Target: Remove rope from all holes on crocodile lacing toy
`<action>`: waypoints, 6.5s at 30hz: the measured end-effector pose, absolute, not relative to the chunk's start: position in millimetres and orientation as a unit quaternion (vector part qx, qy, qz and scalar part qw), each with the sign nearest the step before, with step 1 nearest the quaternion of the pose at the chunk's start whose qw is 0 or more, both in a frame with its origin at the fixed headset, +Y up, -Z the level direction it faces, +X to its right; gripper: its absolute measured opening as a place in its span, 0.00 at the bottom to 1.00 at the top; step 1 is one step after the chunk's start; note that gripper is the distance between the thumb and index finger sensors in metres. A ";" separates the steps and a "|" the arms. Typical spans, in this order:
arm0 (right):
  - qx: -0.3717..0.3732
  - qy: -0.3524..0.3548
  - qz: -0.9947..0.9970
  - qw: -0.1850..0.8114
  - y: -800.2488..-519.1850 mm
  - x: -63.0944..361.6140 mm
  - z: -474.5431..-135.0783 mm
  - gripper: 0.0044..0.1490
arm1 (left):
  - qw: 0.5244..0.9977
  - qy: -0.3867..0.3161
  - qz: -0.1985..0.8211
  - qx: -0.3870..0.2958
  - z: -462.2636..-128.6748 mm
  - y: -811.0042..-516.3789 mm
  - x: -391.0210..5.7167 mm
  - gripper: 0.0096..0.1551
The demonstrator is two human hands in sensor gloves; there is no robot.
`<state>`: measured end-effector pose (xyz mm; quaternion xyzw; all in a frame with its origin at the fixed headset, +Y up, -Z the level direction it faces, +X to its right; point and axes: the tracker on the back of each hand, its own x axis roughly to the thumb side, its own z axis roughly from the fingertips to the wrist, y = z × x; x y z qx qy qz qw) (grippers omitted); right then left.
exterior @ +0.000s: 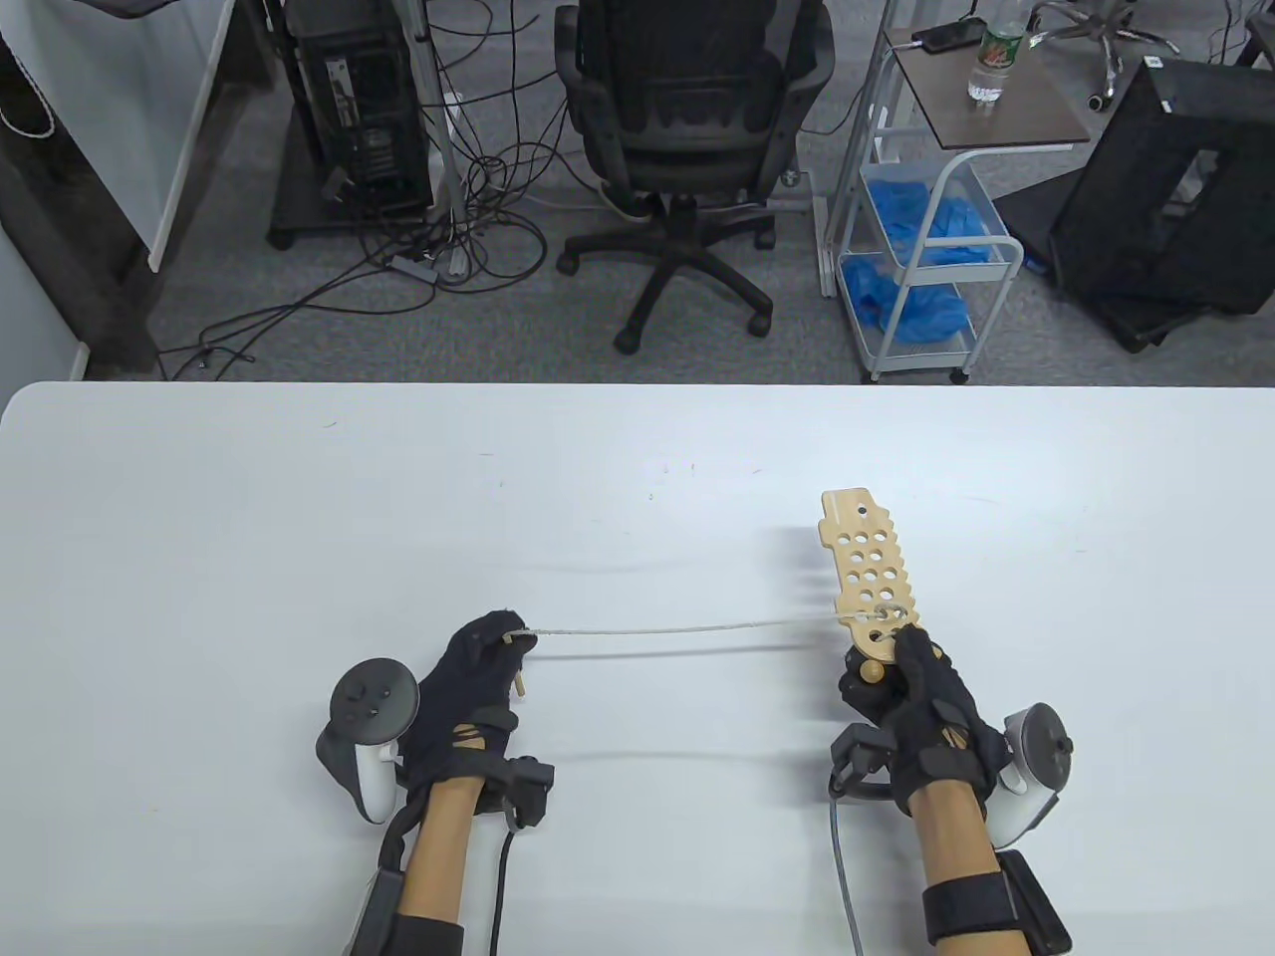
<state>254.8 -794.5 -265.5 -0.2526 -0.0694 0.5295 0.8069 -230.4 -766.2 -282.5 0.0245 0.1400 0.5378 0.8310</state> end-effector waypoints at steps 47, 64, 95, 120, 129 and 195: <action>-0.235 -0.117 0.393 0.882 -790.6 274.3 -257.7 0.31 | 0.604 0.290 0.728 0.146 -259.6 -791.2 -291.3 0.25; -0.165 -0.060 0.566 0.806 -784.2 215.7 -265.8 0.33 | 0.836 0.091 0.508 0.185 -271.4 -742.1 -212.2 0.24; -0.007 0.002 0.775 0.632 -769.9 133.6 -256.8 0.32 | 0.883 -0.129 0.405 0.197 -247.8 -705.6 -130.3 0.22; 0.057 0.021 0.764 0.642 -759.9 122.3 -255.5 0.32 | 0.918 -0.182 0.285 0.205 -243.3 -703.5 -112.7 0.22; 0.047 0.018 0.748 0.662 -758.6 124.2 -254.9 0.32 | 0.919 -0.181 0.283 0.208 -242.8 -703.1 -113.6 0.24; 0.009 0.024 0.638 0.770 -761.2 165.3 -268.0 0.32 | 0.849 -0.078 0.522 -0.013 -279.8 -750.8 -153.9 0.24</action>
